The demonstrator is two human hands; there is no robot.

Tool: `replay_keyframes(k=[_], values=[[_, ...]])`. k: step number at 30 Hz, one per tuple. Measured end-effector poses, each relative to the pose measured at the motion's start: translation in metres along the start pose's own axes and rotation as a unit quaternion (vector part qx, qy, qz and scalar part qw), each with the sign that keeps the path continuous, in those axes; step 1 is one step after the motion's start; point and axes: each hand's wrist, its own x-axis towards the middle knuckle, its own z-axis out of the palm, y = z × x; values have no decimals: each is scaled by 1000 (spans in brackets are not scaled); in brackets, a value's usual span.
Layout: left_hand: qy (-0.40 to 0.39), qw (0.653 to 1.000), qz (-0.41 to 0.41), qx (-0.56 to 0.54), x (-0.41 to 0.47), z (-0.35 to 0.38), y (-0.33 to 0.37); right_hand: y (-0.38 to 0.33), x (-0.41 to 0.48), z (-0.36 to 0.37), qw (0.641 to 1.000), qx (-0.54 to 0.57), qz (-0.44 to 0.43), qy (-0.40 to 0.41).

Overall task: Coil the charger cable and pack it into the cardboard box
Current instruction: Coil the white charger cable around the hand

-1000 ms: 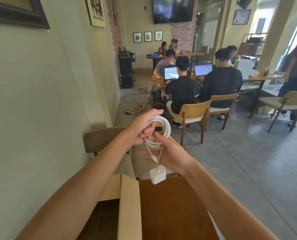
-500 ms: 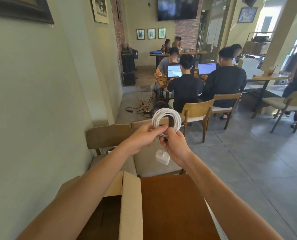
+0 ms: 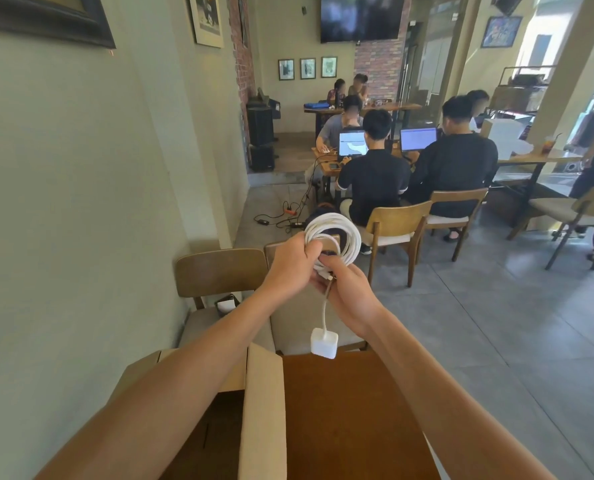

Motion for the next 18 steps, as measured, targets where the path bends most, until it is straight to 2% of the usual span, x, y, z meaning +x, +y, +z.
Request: replay_keyframes(k=[4,7,11,13,16,18], values=[[-13,1000,11,-9,2,-1,5,5,-11,-22,986,-162,15,-34],[-39,996,-20,-83,5,-5,18,24,-22,-41,952,-291,79,-44],[-73,992,-20,-97,14,-14,31,58,-33,-58,897,-426,114,-28],[-85,988,-39,-122,16,-17,30,67,-36,-64,889,-437,131,-26],[-90,985,-64,-134,14,-19,24,69,-42,-64,919,-352,175,0],[-100,985,-67,-127,10,-20,19,68,-44,-63,937,-300,172,41]])
